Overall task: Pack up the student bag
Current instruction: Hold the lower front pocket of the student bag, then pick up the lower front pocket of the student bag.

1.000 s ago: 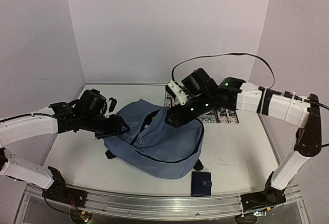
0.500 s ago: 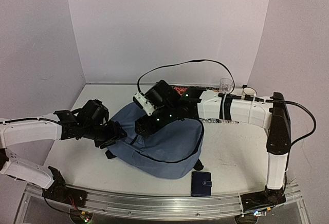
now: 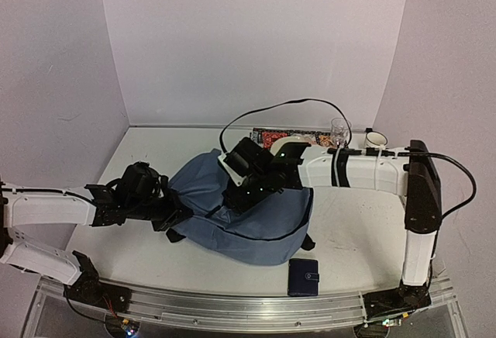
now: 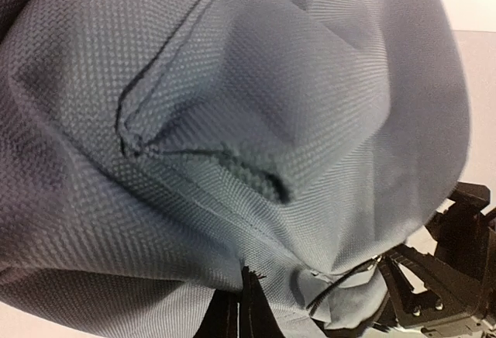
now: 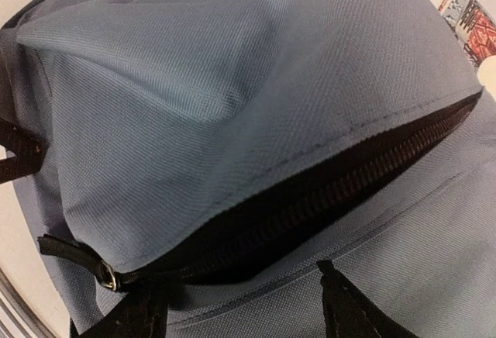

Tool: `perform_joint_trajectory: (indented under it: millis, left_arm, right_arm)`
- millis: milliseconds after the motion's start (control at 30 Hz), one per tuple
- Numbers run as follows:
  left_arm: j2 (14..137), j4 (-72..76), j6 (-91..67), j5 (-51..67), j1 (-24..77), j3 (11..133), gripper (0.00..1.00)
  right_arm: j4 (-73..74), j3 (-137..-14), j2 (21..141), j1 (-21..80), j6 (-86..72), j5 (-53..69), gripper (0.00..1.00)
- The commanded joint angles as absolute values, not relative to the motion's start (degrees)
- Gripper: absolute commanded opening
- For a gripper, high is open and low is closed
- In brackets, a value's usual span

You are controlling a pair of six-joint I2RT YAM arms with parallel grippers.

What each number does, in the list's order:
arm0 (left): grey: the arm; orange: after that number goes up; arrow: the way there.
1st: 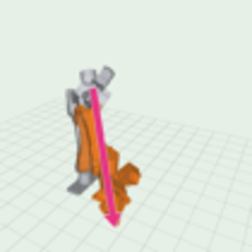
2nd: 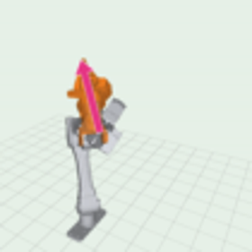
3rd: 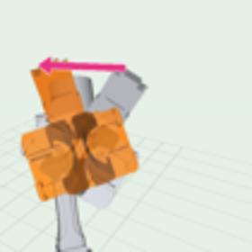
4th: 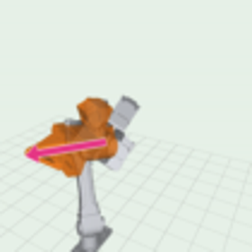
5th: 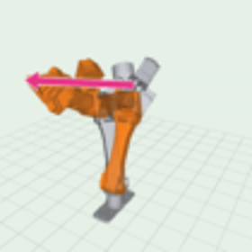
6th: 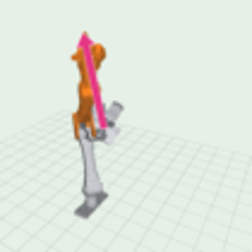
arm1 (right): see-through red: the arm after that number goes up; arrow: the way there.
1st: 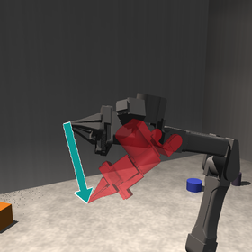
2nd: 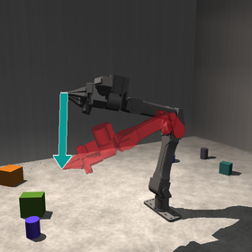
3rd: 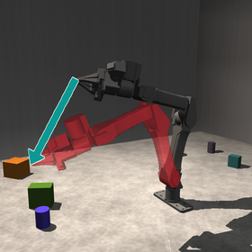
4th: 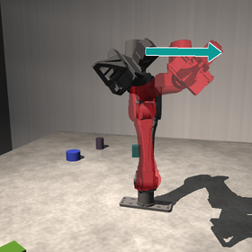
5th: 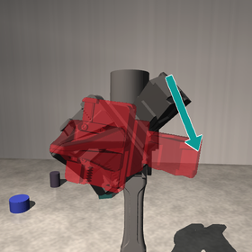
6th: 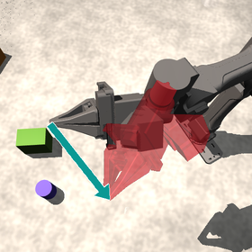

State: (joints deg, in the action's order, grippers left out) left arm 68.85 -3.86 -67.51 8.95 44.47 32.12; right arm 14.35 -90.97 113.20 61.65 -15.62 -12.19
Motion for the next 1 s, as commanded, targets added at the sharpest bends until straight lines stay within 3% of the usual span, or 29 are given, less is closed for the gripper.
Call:
perform_joint_trajectory:
  millis: [0, 400, 467, 567, 733, 967]
  left_arm:
    - [65.0, 8.6, -67.6, 13.2, 45.0, 32.1, 0.0]
    - [61.9, 8.6, -66.7, 16.9, 45.8, 30.9, 0.0]
    - [61.7, 8.6, -66.5, 17.2, 45.9, 31.0, 0.0]
    - [61.5, 8.5, -66.2, 17.6, 46.1, 31.1, 0.0]
    - [61.5, 8.5, -65.9, 18.4, 46.3, 31.3, 0.0]
    - [61.2, 8.4, -65.9, 18.5, 46.4, 31.4, 0.0]
  right_arm:
    - [21.4, -91.4, 106.3, 61.7, -9.9, -12.9, 0.67]
    - [22.0, -97.4, 105.5, 66.6, 11.3, -11.1, 0.67]
    - [22.1, -98.0, 106.0, 67.2, 14.5, -11.0, 0.65]
    - [22.1, -98.8, 107.7, 67.7, 19.2, -13.1, 0.53]
    - [22.4, -102.2, 111.7, 68.3, 24.1, -15.7, 0.46]
    - [23.6, -103.4, 115.2, 69.4, 27.9, -15.6, 0.46]
